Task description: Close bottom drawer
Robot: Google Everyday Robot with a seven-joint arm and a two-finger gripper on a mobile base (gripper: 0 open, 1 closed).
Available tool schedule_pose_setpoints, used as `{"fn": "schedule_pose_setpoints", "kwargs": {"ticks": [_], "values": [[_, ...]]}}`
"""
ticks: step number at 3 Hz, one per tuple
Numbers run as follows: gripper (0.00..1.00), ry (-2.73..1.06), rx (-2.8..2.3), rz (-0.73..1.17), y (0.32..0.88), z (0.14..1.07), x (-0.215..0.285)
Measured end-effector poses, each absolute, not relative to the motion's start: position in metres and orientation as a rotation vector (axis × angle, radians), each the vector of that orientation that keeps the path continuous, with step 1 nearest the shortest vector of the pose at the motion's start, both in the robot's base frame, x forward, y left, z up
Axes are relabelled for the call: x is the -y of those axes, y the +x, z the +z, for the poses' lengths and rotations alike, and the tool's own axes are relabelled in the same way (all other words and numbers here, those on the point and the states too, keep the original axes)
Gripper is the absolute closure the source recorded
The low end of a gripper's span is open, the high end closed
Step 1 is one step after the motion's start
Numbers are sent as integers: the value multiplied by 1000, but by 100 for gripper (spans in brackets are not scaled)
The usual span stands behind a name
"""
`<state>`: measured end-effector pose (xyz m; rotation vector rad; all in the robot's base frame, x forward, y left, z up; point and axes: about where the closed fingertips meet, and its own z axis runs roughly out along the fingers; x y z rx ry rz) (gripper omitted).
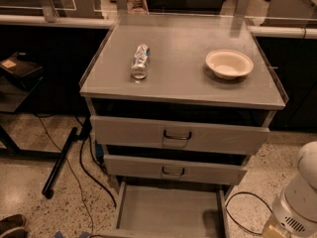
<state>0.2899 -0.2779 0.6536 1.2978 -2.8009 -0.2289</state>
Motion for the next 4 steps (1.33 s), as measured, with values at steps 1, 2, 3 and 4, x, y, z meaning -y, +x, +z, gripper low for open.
{"fn": "schedule_pose_setpoints", "kwargs": {"ticks": [1, 2, 3, 4], "values": [[100, 1298, 2801, -229, 290, 654, 278], [100, 1211, 2771, -314, 273, 604, 272], [100, 1098, 2734, -390, 257, 531, 265], [100, 1020, 2703, -458, 253, 479, 258]]}}
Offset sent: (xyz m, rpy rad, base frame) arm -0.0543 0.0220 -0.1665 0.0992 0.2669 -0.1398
